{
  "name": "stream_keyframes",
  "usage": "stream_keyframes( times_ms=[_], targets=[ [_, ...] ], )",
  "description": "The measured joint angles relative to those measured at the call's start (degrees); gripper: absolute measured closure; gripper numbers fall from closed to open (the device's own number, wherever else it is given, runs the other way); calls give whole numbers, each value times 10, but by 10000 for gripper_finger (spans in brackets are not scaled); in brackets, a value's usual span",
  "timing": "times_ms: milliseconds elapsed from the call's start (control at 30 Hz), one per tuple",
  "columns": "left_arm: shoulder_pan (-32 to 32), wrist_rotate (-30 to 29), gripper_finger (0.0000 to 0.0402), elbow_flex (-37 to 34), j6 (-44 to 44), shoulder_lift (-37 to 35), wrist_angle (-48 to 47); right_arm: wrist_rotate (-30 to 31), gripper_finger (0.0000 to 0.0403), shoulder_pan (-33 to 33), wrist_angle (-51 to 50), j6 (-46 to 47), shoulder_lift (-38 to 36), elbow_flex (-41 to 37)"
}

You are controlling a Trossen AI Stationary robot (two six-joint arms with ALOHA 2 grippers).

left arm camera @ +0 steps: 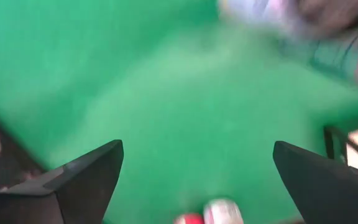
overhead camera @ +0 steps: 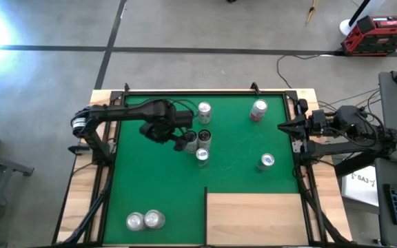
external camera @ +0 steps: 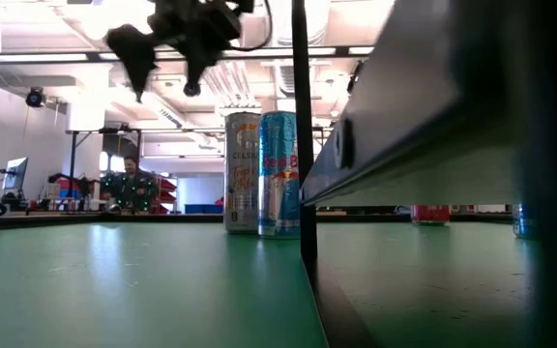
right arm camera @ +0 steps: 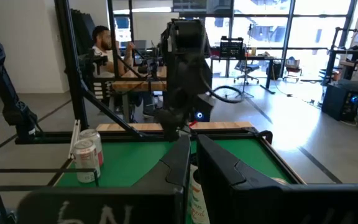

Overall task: Place canned beverage on shelf
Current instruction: Move the bottom red silver soda can to the middle of the table

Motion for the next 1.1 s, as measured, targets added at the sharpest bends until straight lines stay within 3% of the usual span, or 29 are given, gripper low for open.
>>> stream_keyframes(
  times_ms=[233, 467, 600, 833, 1100],
  targets=[
    [-88, 4, 3, -26, -204, -60, -11, 0, 380, 0, 0, 0, 0, 0],
    [-250, -52, 3, -47, -519, -96, 3, 0, 380, 0, 0, 0, 0, 0],
    [-338, -68, 3, -48, -649, -81, 14, 0, 380, 0, 0, 0, 0, 0],
    [-426, -74, 3, -48, -713, -20, 79, 0, 380, 0, 0, 0, 0, 0],
    [-451, -54, 3, -22, -724, 46, 123, 0, 380, 0, 0, 0, 0, 0]
  ],
)
